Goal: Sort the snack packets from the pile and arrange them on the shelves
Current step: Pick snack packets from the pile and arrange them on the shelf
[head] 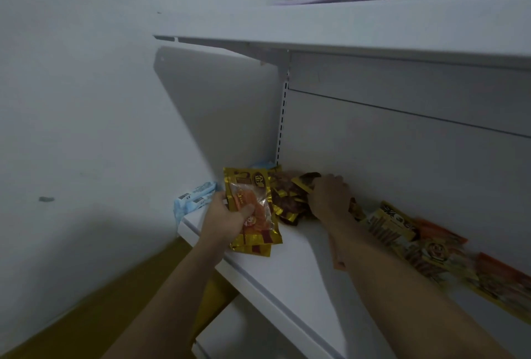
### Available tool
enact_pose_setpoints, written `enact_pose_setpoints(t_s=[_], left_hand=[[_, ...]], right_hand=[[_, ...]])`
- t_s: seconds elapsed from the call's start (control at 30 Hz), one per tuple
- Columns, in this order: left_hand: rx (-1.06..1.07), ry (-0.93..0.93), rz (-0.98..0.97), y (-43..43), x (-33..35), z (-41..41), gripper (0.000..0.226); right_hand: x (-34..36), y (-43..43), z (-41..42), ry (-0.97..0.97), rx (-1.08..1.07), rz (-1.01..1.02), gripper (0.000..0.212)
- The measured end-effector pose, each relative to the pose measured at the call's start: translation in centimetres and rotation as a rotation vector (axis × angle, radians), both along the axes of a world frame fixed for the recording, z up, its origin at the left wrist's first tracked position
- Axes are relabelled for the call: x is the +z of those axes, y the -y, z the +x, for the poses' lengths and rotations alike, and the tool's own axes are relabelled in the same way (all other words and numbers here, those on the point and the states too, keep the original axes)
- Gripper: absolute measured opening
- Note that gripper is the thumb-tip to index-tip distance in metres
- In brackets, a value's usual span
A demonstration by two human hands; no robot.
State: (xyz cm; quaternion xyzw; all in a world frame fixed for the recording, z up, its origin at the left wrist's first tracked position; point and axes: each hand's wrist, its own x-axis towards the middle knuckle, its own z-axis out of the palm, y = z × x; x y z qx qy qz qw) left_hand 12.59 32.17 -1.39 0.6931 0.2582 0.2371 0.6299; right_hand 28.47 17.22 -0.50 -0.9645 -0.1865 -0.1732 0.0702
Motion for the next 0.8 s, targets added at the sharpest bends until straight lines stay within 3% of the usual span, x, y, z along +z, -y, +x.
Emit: enact_pose_setpoints(t_s=[0.2, 0.5, 0.67, 0.8], left_hand=[[-0.016, -0.017, 0.02, 0.6, 0.1, 0.5, 0.033], [-0.01, -0.023, 0.056, 0.3, 0.1, 1.4, 0.026], [0.036, -0.019, 0.061, -0.3, 0.1, 1.9, 0.018], [0.063, -0.035, 0.082, -1.1, -0.3, 1.9, 0.019]], right_hand=[[0.7, 1.8, -0.6, 0.074, 0.039, 0.151, 0.019], [2.4, 5.2, -1.9, -0.12, -0.055, -0.24, 0.029], [3.8, 0.6, -2.4, 0.034, 0.138, -0.17, 0.036], [2.2, -4.1, -2.2, -0.024, 0.269, -0.137, 0.044]])
